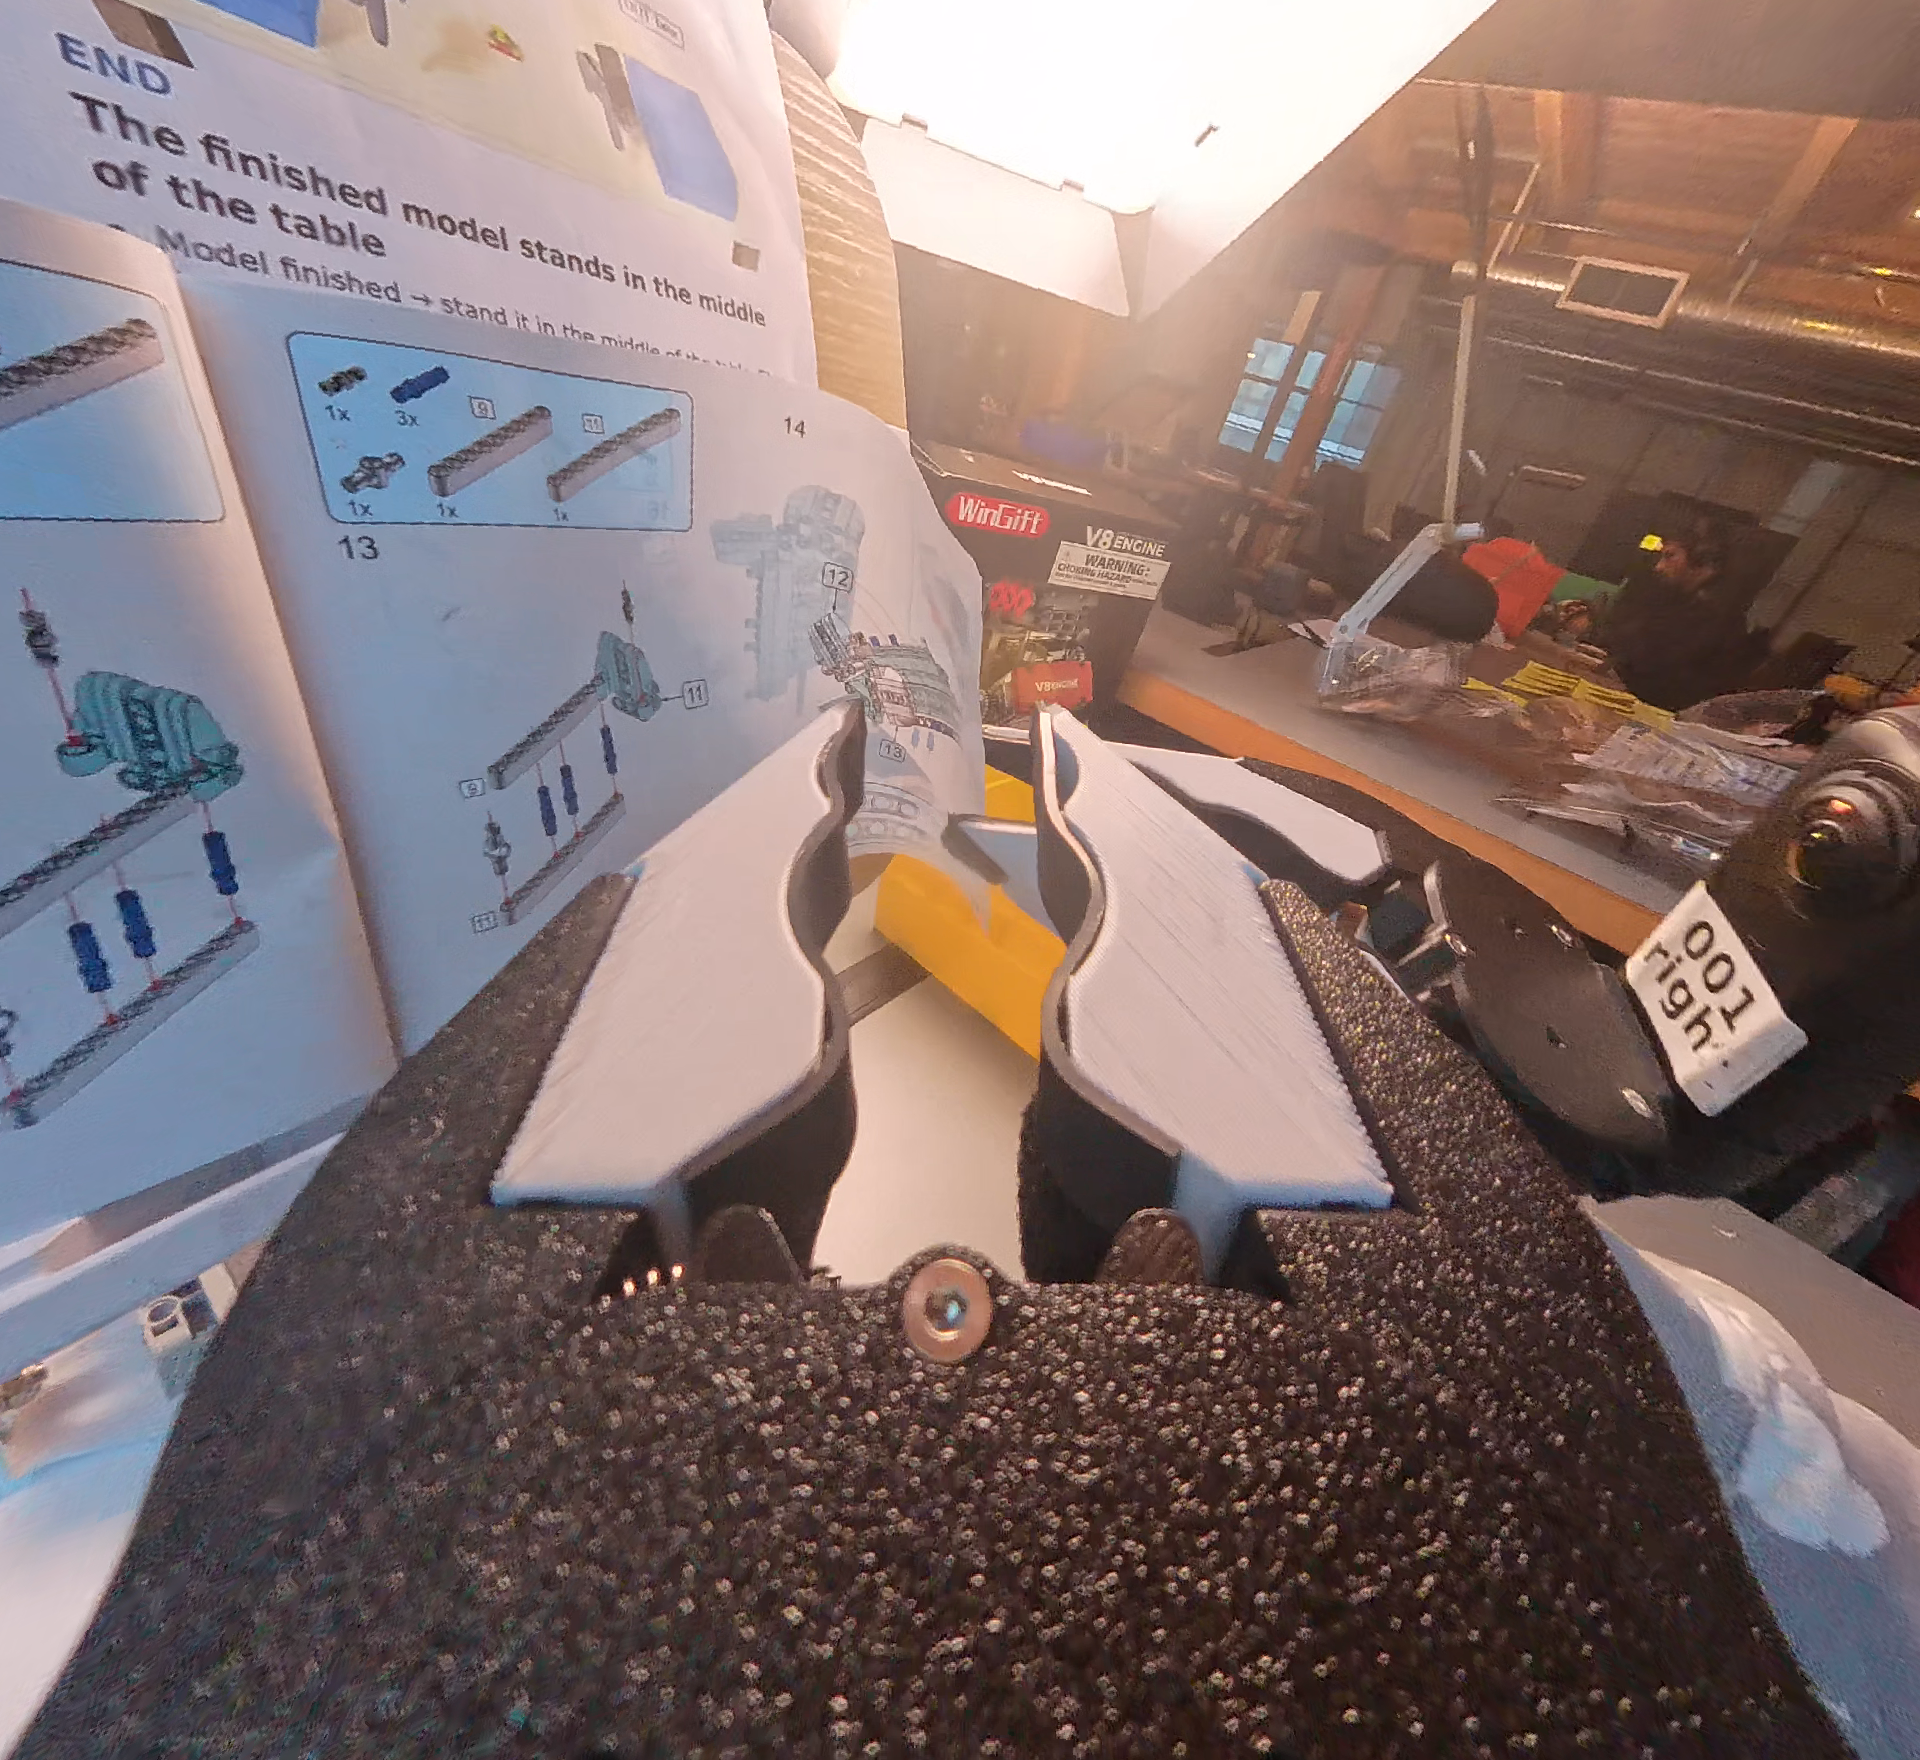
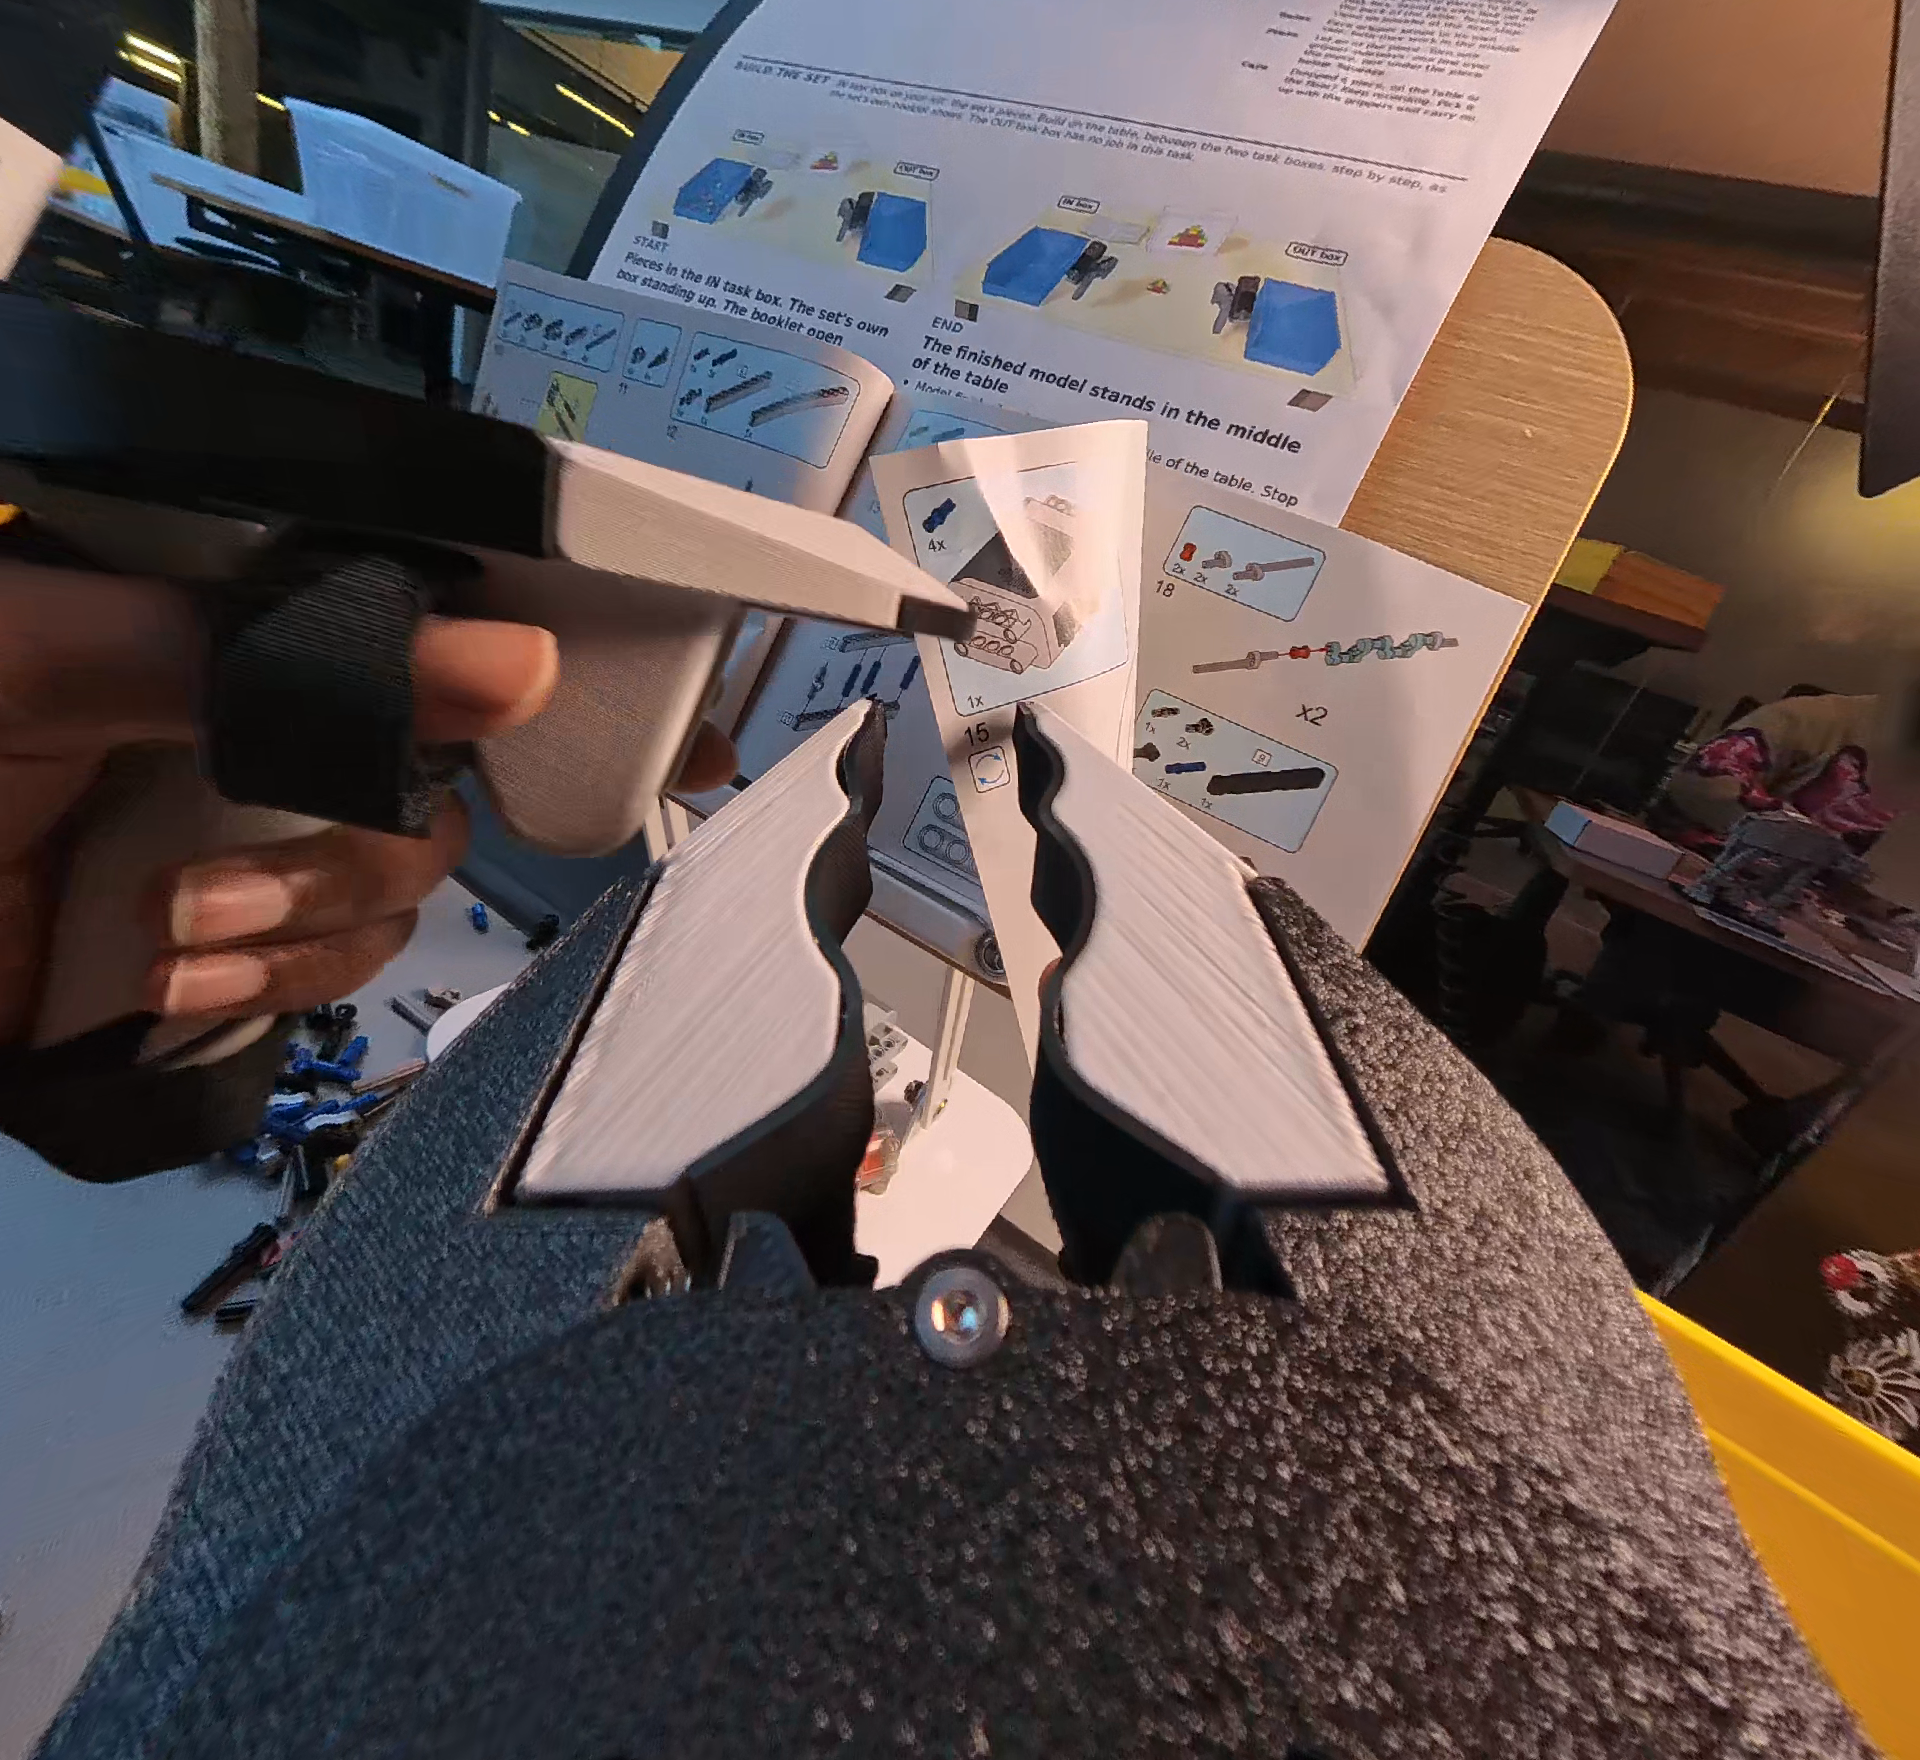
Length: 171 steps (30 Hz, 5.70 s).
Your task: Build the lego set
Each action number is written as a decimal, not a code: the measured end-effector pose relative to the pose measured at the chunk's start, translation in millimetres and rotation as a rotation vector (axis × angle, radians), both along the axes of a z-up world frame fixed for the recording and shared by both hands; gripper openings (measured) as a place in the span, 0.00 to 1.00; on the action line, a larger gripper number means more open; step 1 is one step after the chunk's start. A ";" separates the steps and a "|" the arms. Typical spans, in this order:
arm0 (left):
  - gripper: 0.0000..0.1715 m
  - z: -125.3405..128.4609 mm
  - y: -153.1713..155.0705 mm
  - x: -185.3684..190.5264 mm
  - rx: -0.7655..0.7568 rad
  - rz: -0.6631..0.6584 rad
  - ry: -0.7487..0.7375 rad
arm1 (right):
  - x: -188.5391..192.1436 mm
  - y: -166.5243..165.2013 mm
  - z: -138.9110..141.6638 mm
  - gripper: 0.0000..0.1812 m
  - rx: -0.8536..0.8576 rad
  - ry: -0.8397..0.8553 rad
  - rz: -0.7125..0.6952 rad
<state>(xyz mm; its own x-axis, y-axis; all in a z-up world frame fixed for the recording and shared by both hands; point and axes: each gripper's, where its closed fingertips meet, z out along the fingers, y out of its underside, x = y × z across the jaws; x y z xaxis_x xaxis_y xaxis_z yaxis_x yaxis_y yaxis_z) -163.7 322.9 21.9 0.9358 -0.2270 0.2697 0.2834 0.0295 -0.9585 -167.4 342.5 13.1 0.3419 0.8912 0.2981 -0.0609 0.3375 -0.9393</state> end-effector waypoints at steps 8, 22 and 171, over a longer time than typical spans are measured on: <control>0.00 1.4 16.8 24.2 0.018 -0.014 0.077 | 21.3 27.7 -0.8 0.24 0.028 0.015 -0.132; 0.00 44.1 -22.2 -9.4 0.135 0.050 0.174 | 8.3 -10.0 -24.6 0.18 0.012 -0.070 0.160; 0.02 -57.0 -40.1 -134.0 -0.188 0.210 0.538 | -77.7 21.0 -19.9 0.47 0.065 -0.157 -0.307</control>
